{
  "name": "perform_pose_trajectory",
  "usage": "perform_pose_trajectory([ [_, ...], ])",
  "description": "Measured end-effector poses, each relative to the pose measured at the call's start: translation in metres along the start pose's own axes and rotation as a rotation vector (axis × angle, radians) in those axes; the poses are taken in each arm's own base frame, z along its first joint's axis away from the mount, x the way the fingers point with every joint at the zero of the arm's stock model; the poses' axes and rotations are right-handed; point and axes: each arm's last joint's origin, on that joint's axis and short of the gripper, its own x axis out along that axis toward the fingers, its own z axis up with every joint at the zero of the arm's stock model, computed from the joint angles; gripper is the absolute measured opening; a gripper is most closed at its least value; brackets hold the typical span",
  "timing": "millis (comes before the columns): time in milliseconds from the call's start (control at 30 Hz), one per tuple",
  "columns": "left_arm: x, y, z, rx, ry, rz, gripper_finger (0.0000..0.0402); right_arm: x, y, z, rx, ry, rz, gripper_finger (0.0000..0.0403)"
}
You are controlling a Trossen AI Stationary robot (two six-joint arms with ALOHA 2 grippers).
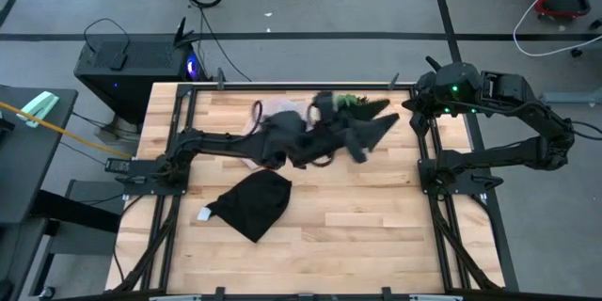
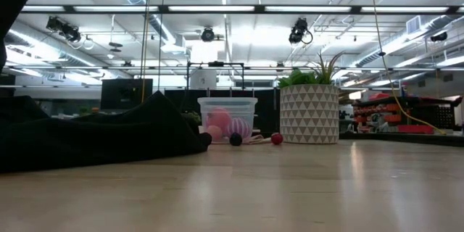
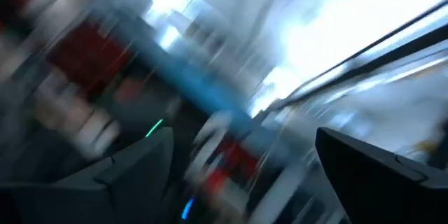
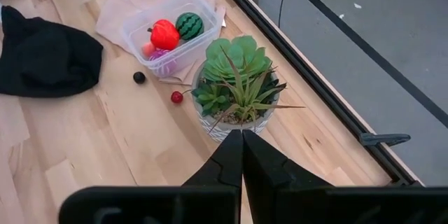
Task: Pick and placing Produce into tupperware
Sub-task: Put the cherry into the transparent bin
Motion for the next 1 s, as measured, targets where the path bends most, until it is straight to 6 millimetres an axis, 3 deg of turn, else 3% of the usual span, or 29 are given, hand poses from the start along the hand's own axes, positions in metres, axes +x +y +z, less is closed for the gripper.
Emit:
perform_pose_trajectory([
  [133,-0.012,-0.027,0.033,0.102,-0.329,-0.317,0.0357,0.000,0.000,0.000,-0.001,0.000,0.000,0.0016],
  [267,-0.033,-0.040,0.061,0.189,-0.645,-0.582,0.0357,0.000,0.000,0.000,-0.002,0.005,-0.001,0.0016],
  [500,-0.062,-0.041,0.087,0.241,-1.044,-0.678,0.0357,0.000,-0.001,-0.006,-0.011,0.063,-0.011,0.0016],
  [633,-0.061,-0.042,0.084,0.289,-1.047,-0.649,0.0357,-0.002,-0.002,-0.009,-0.009,0.075,-0.009,0.0016],
  [733,-0.058,-0.032,0.063,0.298,-0.985,-0.619,0.0357,-0.005,-0.002,-0.010,0.002,0.068,0.001,0.0016],
  [900,-0.051,0.023,0.004,0.321,-0.743,-0.369,0.0357,-0.007,-0.003,-0.013,0.016,0.065,0.004,0.0016],
  [1000,-0.054,0.056,-0.008,0.271,-0.626,-0.337,0.0356,-0.009,-0.003,-0.014,0.020,0.067,0.010,0.0016],
])
